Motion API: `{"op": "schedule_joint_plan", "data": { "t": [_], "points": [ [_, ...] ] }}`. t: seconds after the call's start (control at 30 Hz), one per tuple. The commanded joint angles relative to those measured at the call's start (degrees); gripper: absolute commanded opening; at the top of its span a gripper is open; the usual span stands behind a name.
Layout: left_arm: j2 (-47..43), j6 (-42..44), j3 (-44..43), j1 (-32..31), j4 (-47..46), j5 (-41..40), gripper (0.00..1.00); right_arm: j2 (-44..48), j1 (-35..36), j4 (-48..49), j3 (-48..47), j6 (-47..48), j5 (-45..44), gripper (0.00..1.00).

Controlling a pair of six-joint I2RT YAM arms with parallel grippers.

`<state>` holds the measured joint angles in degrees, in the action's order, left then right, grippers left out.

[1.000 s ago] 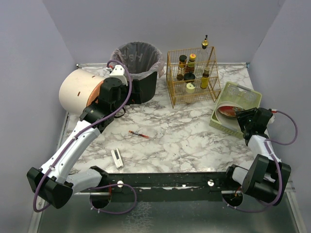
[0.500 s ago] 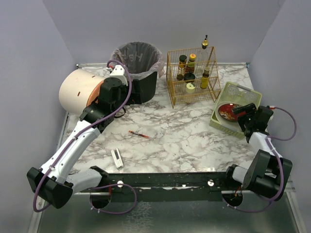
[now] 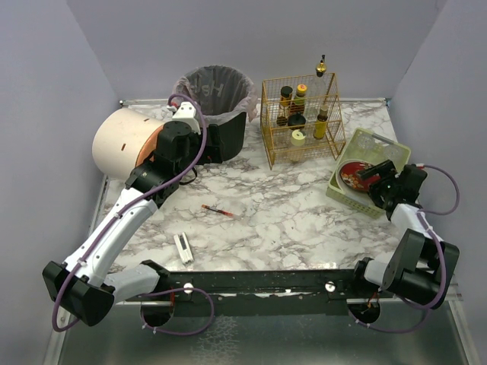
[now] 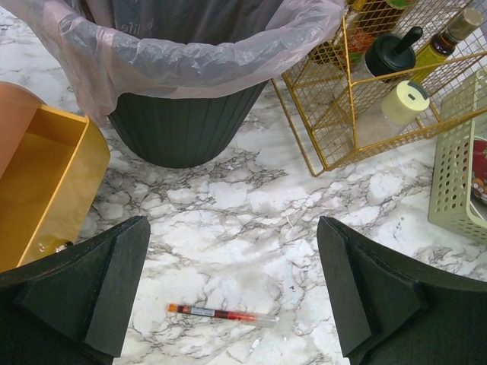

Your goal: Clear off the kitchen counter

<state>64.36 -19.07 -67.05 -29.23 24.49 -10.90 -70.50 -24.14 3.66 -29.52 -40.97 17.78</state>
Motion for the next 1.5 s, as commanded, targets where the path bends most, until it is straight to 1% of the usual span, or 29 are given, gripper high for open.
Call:
{"op": "schedule_joint_plan", "data": {
  "t": [0.0, 0.1, 0.33, 1.07, 1.33, 1.47],
  "points": [
    [0.7, -0.4, 0.3, 0.3, -1.5, 1.6, 0.99, 1.2, -0.2, -4.8, -3.5, 2.6, 1.5, 0.98],
    [0.9, -0.3, 0.2, 0.3, -1.6, 1.8, 0.99, 2.4, -0.2, -7.6, -4.6, 3.9, -0.8, 1.0],
    [1.0, -0.3, 0.4, 0.3, -1.8, 1.9, 0.99, 4.5, -0.2, -11.4, -6.2, 6.4, -4.5, 1.0],
    [0.2, -0.5, 1.1, 0.3, -2.0, 2.2, 0.99, 13.3, -0.2, -17.2, -8.3, 5.2, -3.2, 1.0],
    [0.1, 0.0, 1.1, 0.3, -1.9, 1.7, 0.99, 14.9, -0.2, -17.3, -13.3, 7.7, 1.7, 1.0],
    [0.4, 0.2, 0.7, 0.3, -1.9, 1.3, 0.99, 12.8, 0.0, -19.7, -20.1, 11.5, 7.0, 1.0]
  ]
}}
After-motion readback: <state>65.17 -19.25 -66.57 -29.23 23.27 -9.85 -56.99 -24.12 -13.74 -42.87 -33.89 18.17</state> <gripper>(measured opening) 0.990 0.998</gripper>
